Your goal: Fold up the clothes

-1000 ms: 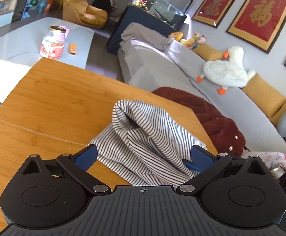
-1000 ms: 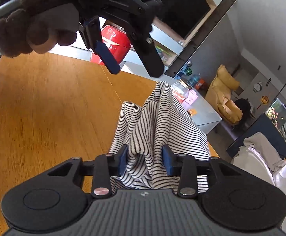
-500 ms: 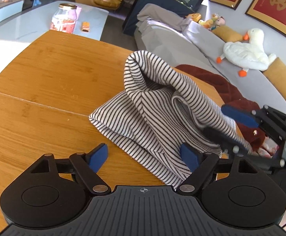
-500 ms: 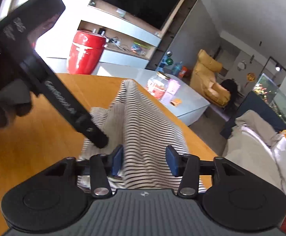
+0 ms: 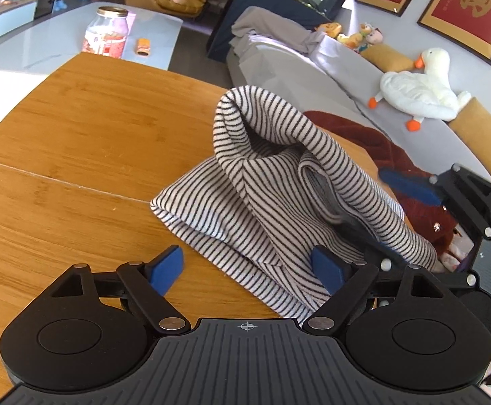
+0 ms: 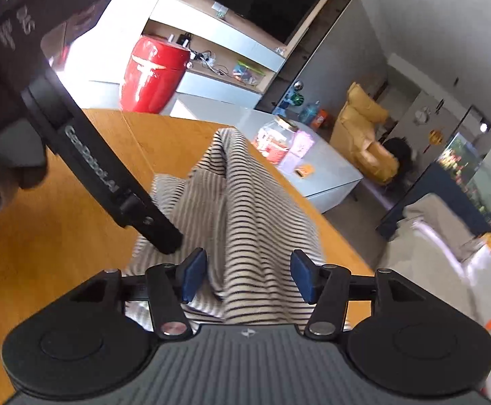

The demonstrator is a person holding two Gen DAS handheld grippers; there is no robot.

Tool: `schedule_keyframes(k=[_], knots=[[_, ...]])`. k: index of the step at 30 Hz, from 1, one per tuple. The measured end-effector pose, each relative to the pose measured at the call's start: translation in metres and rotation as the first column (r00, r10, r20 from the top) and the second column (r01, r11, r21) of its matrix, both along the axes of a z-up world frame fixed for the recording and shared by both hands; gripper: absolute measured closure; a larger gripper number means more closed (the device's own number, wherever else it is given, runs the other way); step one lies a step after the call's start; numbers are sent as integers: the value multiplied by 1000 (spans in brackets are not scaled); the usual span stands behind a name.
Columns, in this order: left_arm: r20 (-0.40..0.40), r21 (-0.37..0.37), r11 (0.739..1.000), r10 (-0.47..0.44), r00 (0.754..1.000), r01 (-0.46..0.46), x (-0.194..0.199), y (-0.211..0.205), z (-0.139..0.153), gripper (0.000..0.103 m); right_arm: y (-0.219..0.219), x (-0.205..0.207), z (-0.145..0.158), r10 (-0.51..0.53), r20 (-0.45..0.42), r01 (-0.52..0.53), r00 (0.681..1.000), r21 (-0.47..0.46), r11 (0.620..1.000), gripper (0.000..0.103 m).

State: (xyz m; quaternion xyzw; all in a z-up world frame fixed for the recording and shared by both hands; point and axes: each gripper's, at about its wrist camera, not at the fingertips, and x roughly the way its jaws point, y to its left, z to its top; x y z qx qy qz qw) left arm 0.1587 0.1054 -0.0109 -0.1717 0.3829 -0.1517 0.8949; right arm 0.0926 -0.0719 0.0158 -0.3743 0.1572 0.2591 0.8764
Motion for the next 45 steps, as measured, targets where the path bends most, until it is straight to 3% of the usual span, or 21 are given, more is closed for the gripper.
schedule_keyframes(k=[2,6,8,10,12,13,16,19,21,24,26,31,34,39,40,45], knots=[[2,0,1000,1,1000,-1,1,-1,0,13,2,-1,-6,-14,141,28,990,-93,995,49],[10,17,1000,-7,1000,7,0,-5,0,12,0,7,-3,44,-83,-47,996,-36,998,46],[8,21,1000,-5,1000,5,0,-6,0,12,4,5,-12,48,-8,-48,999,-94,994,39],[-3,7,1000,1,1000,-1,-2,-6,2,14,4,14,-12,2,30,1,1000,-91,996,37],[0,-33,999,-21,1000,21,-8,-6,6,17,0,23,-7,-44,5,44,999,-52,998,50],[7,-59,997,-42,999,42,-12,-7,8,23,-3,27,-5,-66,-7,66,998,-33,997,67],[16,-130,987,-98,995,100,-22,-16,8,49,-13,33,-1,-98,-2,98,995,-5,995,80],[38,-144,980,-136,990,140,-23,-27,5,54,-23,39,33,-101,-55,107,993,115,988,85],[49,-125,980,-149,988,154,-23,-32,3,54,-28,30,71,-33,-126,63,992,245,967,88],[60,-131,977,-161,985,168,-22,-35,-5,54,-24,25,95,128,-295,0,947,397,918,92],[72,-129,976,-165,984,174,-24,-34,-9,53,-14,27,85,194,-400,-9,896,419,908,92],[68,-120,977,-168,983,175,-31,-31,-14,49,-13,55,44,228,-578,64,784,440,896,91],[66,-123,977,-167,984,174,-31,-32,-15,49,-17,62,37,231,-607,101,761,462,881,91],[58,-97,980,-168,984,173,-33,-31,-10,48,-14,60,34,217,-584,79,782,438,895,88],[56,-82,982,-168,984,172,-36,-30,-8,43,-13,59,33,212,-578,74,788,432,899,88],[67,-45,991,-119,991,123,-51,2,7,33,-12,48,29,187,-485,17,854,385,923,86]])
